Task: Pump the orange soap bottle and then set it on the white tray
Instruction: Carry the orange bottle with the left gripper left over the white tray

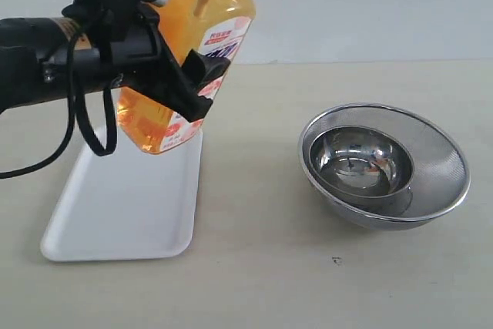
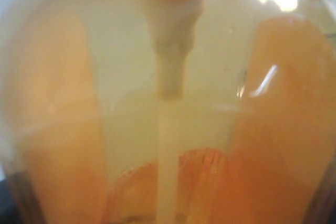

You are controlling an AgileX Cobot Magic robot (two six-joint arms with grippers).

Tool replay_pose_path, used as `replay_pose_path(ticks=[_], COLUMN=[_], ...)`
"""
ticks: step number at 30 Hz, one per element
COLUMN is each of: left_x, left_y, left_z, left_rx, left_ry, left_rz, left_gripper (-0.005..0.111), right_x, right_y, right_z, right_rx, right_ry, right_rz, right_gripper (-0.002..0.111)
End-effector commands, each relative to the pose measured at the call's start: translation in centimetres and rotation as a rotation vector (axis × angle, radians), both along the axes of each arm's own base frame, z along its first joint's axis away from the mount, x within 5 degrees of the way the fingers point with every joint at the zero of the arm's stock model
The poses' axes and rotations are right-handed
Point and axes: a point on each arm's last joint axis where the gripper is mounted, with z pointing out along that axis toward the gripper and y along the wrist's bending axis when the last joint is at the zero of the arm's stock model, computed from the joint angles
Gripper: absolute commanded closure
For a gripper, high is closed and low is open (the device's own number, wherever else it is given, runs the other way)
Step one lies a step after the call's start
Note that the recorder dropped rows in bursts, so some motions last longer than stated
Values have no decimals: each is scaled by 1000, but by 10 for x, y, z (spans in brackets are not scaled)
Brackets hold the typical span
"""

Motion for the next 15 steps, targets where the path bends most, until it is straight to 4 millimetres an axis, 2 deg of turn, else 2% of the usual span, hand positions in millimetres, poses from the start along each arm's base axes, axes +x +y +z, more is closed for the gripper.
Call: replay_pose_path(ticks=[1, 11, 15], left_x=[-5, -13, -8], left_y=[6, 12, 21], left_z=[23, 34, 34], left_rx=[-68, -107, -143], left_ry=[-120, -123, -96], left_rz=[9, 17, 63], left_gripper=[102, 102, 102], right_x=[0, 0, 0], right_y=[-1, -1, -1], right_z=[-2, -2, -2], right_rx=[-7, -6, -6], right_ry=[12, 14, 14], right_rz=[-6, -7, -7], right_gripper=[108, 108, 108])
